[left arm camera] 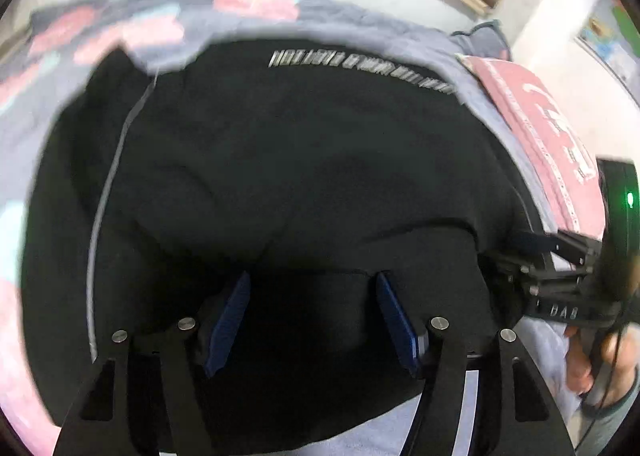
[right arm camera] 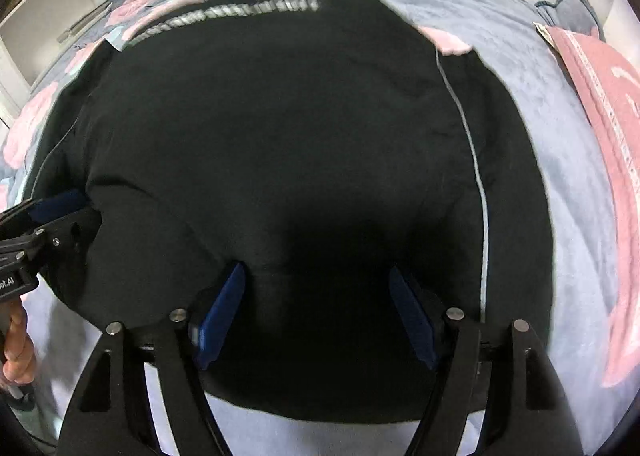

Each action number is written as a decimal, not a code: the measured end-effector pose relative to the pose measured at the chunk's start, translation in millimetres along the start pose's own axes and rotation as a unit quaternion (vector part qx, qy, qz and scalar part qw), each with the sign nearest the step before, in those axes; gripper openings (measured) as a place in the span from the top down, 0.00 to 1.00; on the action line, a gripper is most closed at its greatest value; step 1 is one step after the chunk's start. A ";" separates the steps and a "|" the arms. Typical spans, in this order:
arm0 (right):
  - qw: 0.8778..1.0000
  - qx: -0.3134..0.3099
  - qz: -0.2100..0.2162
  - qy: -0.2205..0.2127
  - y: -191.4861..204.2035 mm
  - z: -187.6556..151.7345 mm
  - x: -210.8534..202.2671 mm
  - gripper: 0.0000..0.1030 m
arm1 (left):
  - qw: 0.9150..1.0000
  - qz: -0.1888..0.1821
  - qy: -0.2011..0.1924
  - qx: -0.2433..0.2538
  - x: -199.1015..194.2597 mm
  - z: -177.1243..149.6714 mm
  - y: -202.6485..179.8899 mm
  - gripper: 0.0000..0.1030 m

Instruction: Fold large clothes

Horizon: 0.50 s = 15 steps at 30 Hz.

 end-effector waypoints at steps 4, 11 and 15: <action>0.998 0.022 0.016 -0.064 -6.2 37.9 -30.9 0.30 | 0.998 -0.012 -0.056 0.013 -27.3 35.1 -18.7 0.34; 0.997 0.067 0.026 0.001 3.4 72.8 37.3 0.22 | 0.996 -0.004 0.019 -0.093 39.0 50.7 30.5 0.32; 0.998 0.062 0.009 -0.006 8.6 67.8 48.3 0.21 | 0.996 0.018 0.017 -0.085 48.6 52.7 32.8 0.31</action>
Point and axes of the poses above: each gripper's, at about its wrist camera, not at the fingertips, and x roughly the way its jaws point, y to its left, z to its top, the point moved 8 cm from there along x, roughly the way its jaws point, and after that the axes turned 11 degrees about -z, right-handed, at the moved point
